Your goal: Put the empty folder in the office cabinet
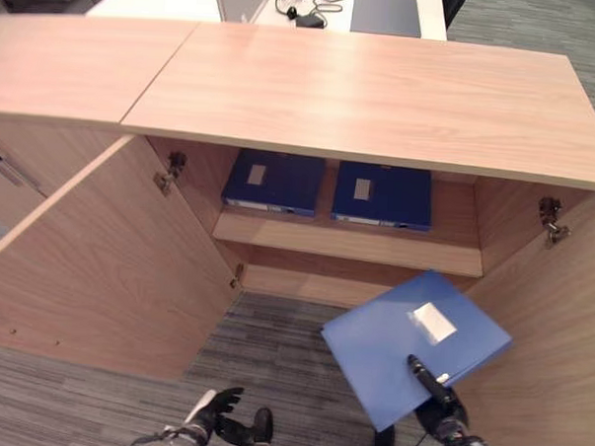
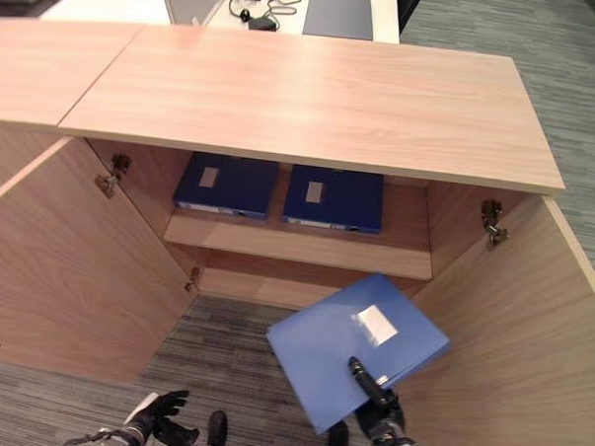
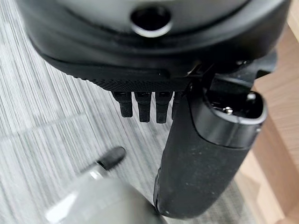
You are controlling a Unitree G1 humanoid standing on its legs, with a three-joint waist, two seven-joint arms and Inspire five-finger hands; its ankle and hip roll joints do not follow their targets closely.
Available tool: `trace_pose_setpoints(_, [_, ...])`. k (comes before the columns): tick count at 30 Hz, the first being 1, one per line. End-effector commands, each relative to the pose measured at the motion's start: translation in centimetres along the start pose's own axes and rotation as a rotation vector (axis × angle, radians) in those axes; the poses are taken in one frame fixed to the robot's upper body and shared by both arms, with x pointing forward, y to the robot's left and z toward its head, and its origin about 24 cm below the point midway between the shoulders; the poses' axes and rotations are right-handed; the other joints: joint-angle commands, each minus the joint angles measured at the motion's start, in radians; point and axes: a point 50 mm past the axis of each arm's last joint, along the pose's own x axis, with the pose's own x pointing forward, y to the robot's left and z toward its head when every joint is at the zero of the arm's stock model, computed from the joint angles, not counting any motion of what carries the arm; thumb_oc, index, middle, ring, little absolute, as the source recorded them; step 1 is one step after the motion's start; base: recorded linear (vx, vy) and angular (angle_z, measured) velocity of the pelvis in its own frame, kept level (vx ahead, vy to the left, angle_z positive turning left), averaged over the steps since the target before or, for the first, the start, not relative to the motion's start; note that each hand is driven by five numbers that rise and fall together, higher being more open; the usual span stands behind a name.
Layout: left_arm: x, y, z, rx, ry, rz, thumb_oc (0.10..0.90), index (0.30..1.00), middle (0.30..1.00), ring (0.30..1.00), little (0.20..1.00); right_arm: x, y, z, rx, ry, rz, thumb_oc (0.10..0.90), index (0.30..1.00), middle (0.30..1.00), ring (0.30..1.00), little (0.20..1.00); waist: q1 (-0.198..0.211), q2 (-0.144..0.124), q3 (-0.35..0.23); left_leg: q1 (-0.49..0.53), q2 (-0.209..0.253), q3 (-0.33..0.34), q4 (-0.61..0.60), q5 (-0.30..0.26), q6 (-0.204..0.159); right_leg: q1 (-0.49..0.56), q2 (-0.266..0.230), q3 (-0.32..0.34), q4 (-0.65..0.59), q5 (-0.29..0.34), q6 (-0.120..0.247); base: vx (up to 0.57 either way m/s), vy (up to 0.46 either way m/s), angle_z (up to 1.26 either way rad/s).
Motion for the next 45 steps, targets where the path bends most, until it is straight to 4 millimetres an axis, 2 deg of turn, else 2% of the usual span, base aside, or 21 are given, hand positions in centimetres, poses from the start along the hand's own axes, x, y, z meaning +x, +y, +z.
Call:
trace_pose_setpoints(1, [-0.7, 0.9, -0.7, 0.032, -0.017, 0.011, 0.800, 0.900, 0.900, 0.900, 0.900, 0.6, 3.6, 3.8, -0.074, -0.133, 0.199, 0.400, 0.300, 0.300, 0.300, 0.300, 0.004, 0.026, -0.069, -0.105, 0.068, -0.006, -0.007, 0.020, -0.036, 0.049, -0.034, 0.009, 0.049, -0.096, 0.094, 0.08, 0.166, -0.19])
trace_pose_setpoints(2, [-0.8, 0.9, -0.7, 0.032, -0.016, 0.012, 0.800, 0.900, 0.900, 0.900, 0.900, 0.6, 3.6, 3.7, -0.074, -0.132, 0.199, 0.400, 0.300, 0.300, 0.300, 0.300, 0.005, 0.024, -0.069, -0.105, 0.066, -0.004, -0.007, 0.019, -0.035, 0.048, -0.036, 0.012, 0.051, -0.097, 0.095, 0.09, 0.225, -0.24])
trace_pose_setpoints(3, [-1.0, 2.0, -0.6, 0.007, -0.032, 0.052, 0.800, 0.900, 0.900, 0.900, 0.900, 0.9, 4.2, 3.6, -0.067, -0.135, 0.206, 0.400, 0.300, 0.300, 0.300, 0.300, 0.014, 0.013, -0.065, -0.094, 0.044, 0.013, -0.007, 0.002, -0.014, 0.026, -0.057, 0.017, 0.075, -0.073, 0.106, 0.09, 0.232, -0.27])
trace_pose_setpoints(6, [-1.7, 3.5, -0.8, -0.017, -0.042, 0.090, 0.800, 0.900, 0.900, 0.900, 0.900, 1.4, 5.0, 3.7, -0.061, -0.143, 0.222, 0.400, 0.300, 0.300, 0.300, 0.300, 0.035, 0.009, -0.054, -0.075, 0.019, 0.053, -0.007, -0.028, 0.013, -0.016, -0.075, -0.022, 0.139, -0.019, 0.111, 0.09, 0.250, -0.35])
trace_pose_setpoints(10, [-2.5, 4.1, -1.1, -0.002, -0.053, 0.087, 0.800, 0.900, 0.900, 0.900, 0.900, 1.4, 5.0, 3.7, -0.069, -0.137, 0.218, 0.400, 0.300, 0.300, 0.300, 0.300, 0.040, 0.019, -0.038, -0.039, -0.006, 0.076, -0.007, -0.058, 0.041, -0.054, -0.082, -0.066, 0.252, 0.031, 0.111, 0.08, 0.192, -0.43])
trace_pose_setpoints(14, [-3.1, 3.5, -1.6, -0.003, -0.048, 0.043, 0.800, 0.900, 0.900, 0.900, 0.900, 1.5, 4.5, 3.3, -0.083, -0.119, 0.196, 0.400, 0.300, 0.300, 0.300, 0.300, 0.051, 0.035, -0.018, -0.001, -0.024, 0.108, -0.007, -0.091, 0.069, -0.079, -0.116, -0.190, 0.343, 0.075, 0.107, 0.06, 0.131, -0.37])
trace_pose_setpoints(16, [-3.3, 3.3, -1.5, -0.001, -0.058, 0.027, 0.800, 0.900, 0.900, 0.900, 0.900, 1.4, 4.2, 3.3, -0.089, -0.116, 0.188, 0.400, 0.300, 0.300, 0.300, 0.300, 0.042, 0.040, -0.012, 0.024, -0.032, 0.107, -0.007, -0.108, 0.077, -0.095, -0.066, -0.162, 0.358, 0.028, 0.097, 0.14, 0.118, -0.29])
trace_pose_setpoints(17, [-3.4, 3.3, -1.3, -0.012, -0.073, 0.023, 0.800, 0.900, 0.900, 0.900, 0.900, 1.3, 4.1, 3.4, -0.090, -0.118, 0.189, 0.400, 0.300, 0.300, 0.300, 0.300, 0.034, 0.051, -0.010, 0.035, -0.030, 0.105, -0.007, -0.109, 0.082, -0.120, -0.008, -0.136, 0.344, -0.033, 0.075, 0.15, 0.136, -0.22])
trace_pose_setpoints(19, [-3.4, 3.6, -0.6, -0.006, -0.107, 0.017, 0.800, 0.900, 0.900, 0.900, 0.900, 1.3, 3.9, 3.8, -0.091, -0.130, 0.181, 0.400, 0.300, 0.300, 0.300, 0.300, 0.015, 0.057, 0.005, 0.044, -0.038, 0.100, 0.000, -0.110, 0.083, -0.147, 0.064, -0.113, 0.295, -0.074, 0.059, 0.13, 0.053, -0.27])
trace_pose_setpoints(20, [-3.5, 3.7, -0.5, -0.001, -0.109, 0.008, 0.800, 0.900, 0.900, 0.900, 0.900, 1.2, 3.7, 3.9, -0.078, -0.135, 0.173, 0.400, 0.300, 0.300, 0.300, 0.300, 0.007, 0.056, 0.003, 0.042, -0.046, 0.091, 0.004, -0.109, 0.082, -0.121, 0.074, -0.099, 0.228, -0.088, 0.061, 0.13, -0.034, -0.25])
trace_pose_setpoints(22, [-3.5, 3.5, -0.4, -0.004, -0.112, 0.013, 0.800, 0.900, 0.900, 0.900, 0.900, 1.0, 3.2, 3.7, -0.058, -0.132, 0.161, 0.400, 0.300, 0.300, 0.300, 0.300, -0.001, 0.052, -0.006, 0.056, -0.061, 0.080, -0.001, -0.120, 0.081, -0.096, 0.084, -0.065, 0.185, -0.085, 0.043, 0.15, -0.042, 0.13])
trace_pose_setpoints(24, [-3.3, 2.9, -1.1, -0.033, -0.093, 0.008, 0.800, 0.900, 0.900, 0.900, 0.900, 0.6, 3.3, 3.4, -0.034, -0.132, 0.174, 0.400, 0.300, 0.300, 0.300, 0.300, -0.003, 0.056, -0.017, 0.062, -0.058, 0.076, -0.001, -0.123, 0.071, -0.078, 0.088, -0.067, 0.139, -0.077, 0.037, 0.12, -0.070, 0.26])
trace_pose_setpoints(26, [-2.5, 1.5, -2.3, -0.074, -0.016, 0.013, 0.800, 0.900, 0.900, 0.900, 0.900, 0.9, 4.0, 3.7, -0.017, -0.146, 0.190, 0.400, 0.300, 0.300, 0.300, 0.300, -0.006, 0.063, -0.024, 0.058, -0.054, 0.074, -0.003, -0.117, 0.062, -0.061, 0.087, -0.082, 0.092, -0.061, 0.036, 0.05, -0.081, 0.00])
trace_pose_setpoints(30, [-1.9, -0.2, -2.3, -0.057, 0.007, -0.026, 0.800, 0.900, 0.900, 0.900, 0.900, 1.4, 6.4, 5.3, 0.025, -0.227, 0.268, 0.400, 0.300, 0.300, 0.300, 0.300, -0.001, 0.076, -0.034, 0.059, -0.045, 0.072, -0.007, -0.114, 0.048, -0.023, 0.085, -0.096, 0.039, -0.055, 0.035, 0.05, -0.058, 0.01])
trace_pose_setpoints(31, [-1.8, -0.2, -2.2, -0.057, 0.006, -0.025, 0.800, 0.900, 0.900, 0.900, 0.900, 1.4, 6.4, 5.3, 0.025, -0.228, 0.268, 0.400, 0.300, 0.300, 0.300, 0.300, -0.002, 0.076, -0.033, 0.059, -0.045, 0.071, -0.007, -0.114, 0.048, -0.022, 0.085, -0.097, 0.038, -0.054, 0.035, 0.03, -0.032, 0.02])
trace_pose_setpoints(36, [-1.6, -1.6, -2.1, -0.017, 0.010, -0.070, 0.800, 0.900, 0.900, 0.900, 0.900, 3.1, 12.2, 9.8, 0.079, -0.414, 0.368, 0.400, 0.300, 0.300, 0.300, 0.300, 0.030, 0.102, -0.029, 0.045, -0.047, 0.051, -0.007, -0.110, 0.041, -0.008, 0.079, -0.120, 0.031, -0.064, 0.030, 0.01, -0.022, 0.08])
trace_pose_setpoints(39, [-1.4, -1.5, -1.7, -0.021, 0.003, -0.067, 0.800, 0.900, 0.900, 0.900, 0.900, 3.7, 15.1, 12.8, 0.119, -0.510, 0.392, 0.400, 0.300, 0.300, 0.300, 0.300, 0.056, 0.117, -0.009, 0.018, -0.051, 0.032, -0.007, -0.099, 0.042, -0.025, 0.078, -0.127, 0.046, -0.071, 0.027, -0.08, -0.011, 0.15])
trace_pose_setpoints(41, [-1.3, -1.4, -1.2, -0.001, -0.017, -0.084, 0.800, 0.900, 0.900, 0.900, 0.900, 4.0, 17.4, 16.1, 0.183, -0.598, 0.404, 0.400, 0.300, 0.300, 0.300, 0.300, 0.086, 0.134, 0.016, -0.017, -0.055, 0.007, -0.007, -0.088, 0.044, -0.054, 0.073, -0.145, 0.061, -0.078, 0.026, -0.11, -0.018, 0.33])
trace_pose_setpoints(42, [-1.2, -1.4, -1.0, -0.001, -0.022, -0.082, 0.800, 0.900, 0.900, 0.900, 0.900, 4.0, 17.5, 16.3, 0.185, -0.602, 0.407, 0.400, 0.300, 0.300, 0.300, 0.300, 0.087, 0.135, 0.017, -0.020, -0.055, 0.006, -0.006, -0.087, 0.044, -0.057, 0.073, -0.147, 0.064, -0.079, 0.025, -0.13, -0.013, 0.33])
trace_pose_setpoints(43, [-1.1, -1.3, -0.7, 0.003, -0.032, -0.086, 0.800, 0.900, 0.900, 0.900, 0.900, 3.8, 18.9, 18.1, 0.203, -0.646, 0.427, 0.400, 0.300, 0.300, 0.300, 0.300, 0.101, 0.142, 0.032, -0.042, -0.056, -0.006, -0.003, -0.079, 0.044, -0.074, 0.070, -0.155, 0.074, -0.082, 0.024, -0.10, -0.011, 0.32])
trace_pose_setpoints(45, [-1.0, -1.0, -0.3, 0.011, -0.047, -0.087, 0.800, 0.900, 0.900, 0.900, 0.900, 3.6, 20.1, 20.4, 0.232, -0.697, 0.425, 0.400, 0.300, 0.300, 0.300, 0.300, 0.123, 0.151, 0.043, -0.071, -0.058, -0.022, 0.000, -0.068, 0.044, -0.097, 0.067, -0.169, 0.086, -0.084, 0.023, -0.11, -0.025, 0.29])
